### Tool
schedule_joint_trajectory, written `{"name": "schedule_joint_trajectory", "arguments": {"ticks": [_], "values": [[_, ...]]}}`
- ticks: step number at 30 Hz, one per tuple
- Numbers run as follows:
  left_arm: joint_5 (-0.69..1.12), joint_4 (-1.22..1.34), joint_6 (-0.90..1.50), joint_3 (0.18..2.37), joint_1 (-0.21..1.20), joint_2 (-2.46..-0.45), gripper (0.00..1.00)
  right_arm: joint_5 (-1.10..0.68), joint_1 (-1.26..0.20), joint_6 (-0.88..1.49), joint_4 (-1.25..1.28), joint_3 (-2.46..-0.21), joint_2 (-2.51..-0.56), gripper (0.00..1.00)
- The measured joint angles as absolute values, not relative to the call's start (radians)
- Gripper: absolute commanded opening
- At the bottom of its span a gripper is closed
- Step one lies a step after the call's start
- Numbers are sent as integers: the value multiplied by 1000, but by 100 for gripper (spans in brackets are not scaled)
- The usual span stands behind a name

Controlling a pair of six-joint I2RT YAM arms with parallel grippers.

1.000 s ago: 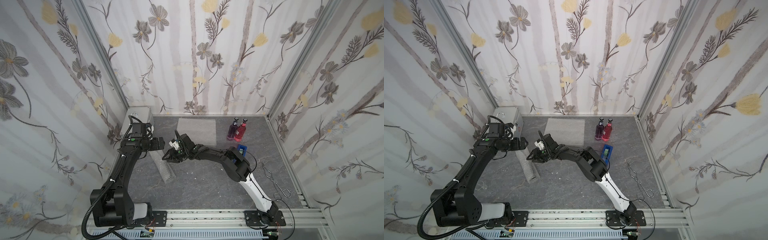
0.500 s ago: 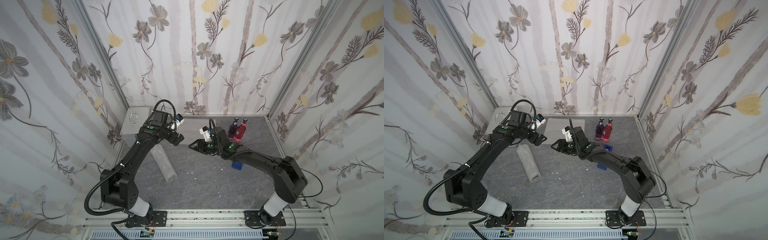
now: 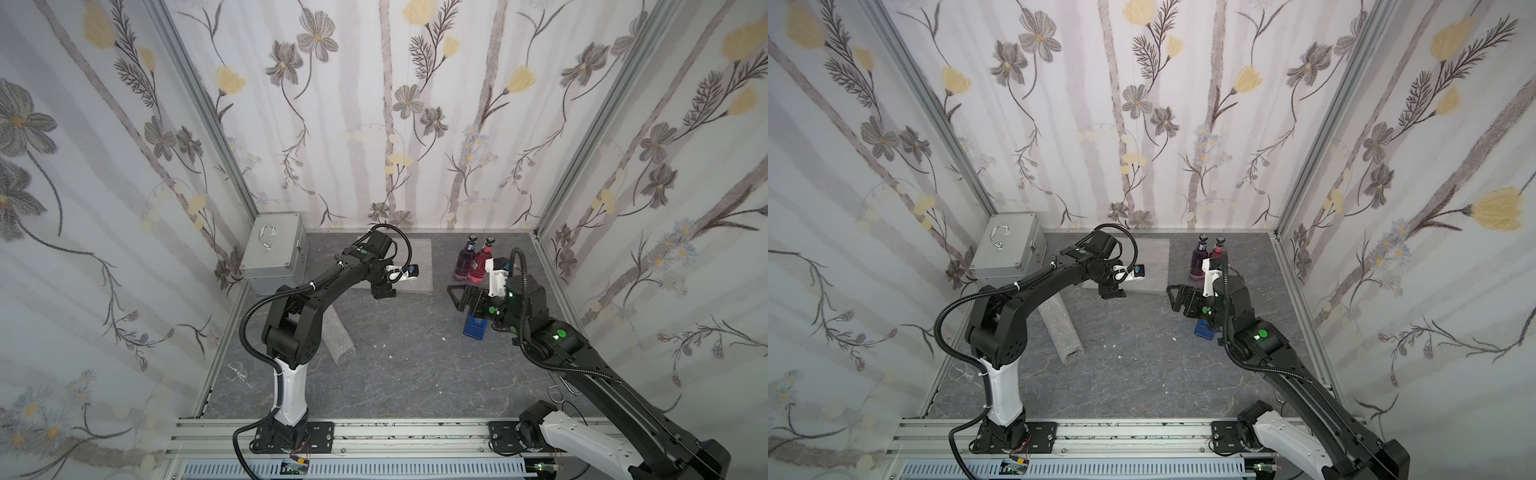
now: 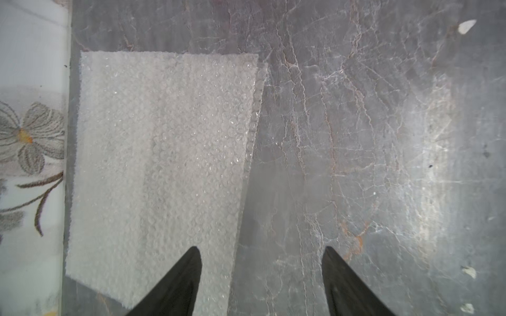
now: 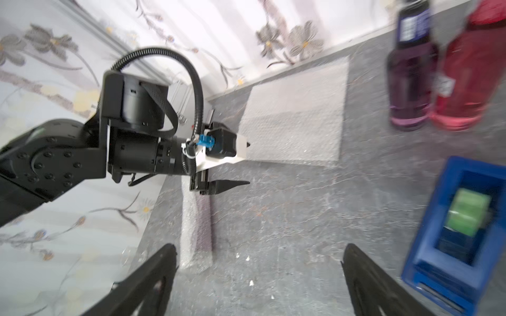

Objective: Wrap wine bottles in bubble wrap
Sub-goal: Move the bubble wrap to the center of the board.

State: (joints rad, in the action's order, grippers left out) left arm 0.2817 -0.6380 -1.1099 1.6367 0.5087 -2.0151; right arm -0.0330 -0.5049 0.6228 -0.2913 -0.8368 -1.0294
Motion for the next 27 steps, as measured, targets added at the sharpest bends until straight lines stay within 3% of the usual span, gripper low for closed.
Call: {"name": "schedule_joint_trajectory", "arguments": {"ticks": [5, 8, 16, 27], "values": [[261, -625, -1166, 1691, 509, -2110, 59, 28, -386, 549, -350, -807, -908, 100], [252, -622, -1175, 1677, 515, -2111, 64, 53, -329, 493, -387, -796, -876, 100], [200, -665, -1257, 1331, 561, -1893, 72, 110, -243, 331, -464, -755, -840, 100], [99, -717, -1417, 1042, 517, -1678, 72, 118, -176, 228, -468, -716, -797, 100]]}}
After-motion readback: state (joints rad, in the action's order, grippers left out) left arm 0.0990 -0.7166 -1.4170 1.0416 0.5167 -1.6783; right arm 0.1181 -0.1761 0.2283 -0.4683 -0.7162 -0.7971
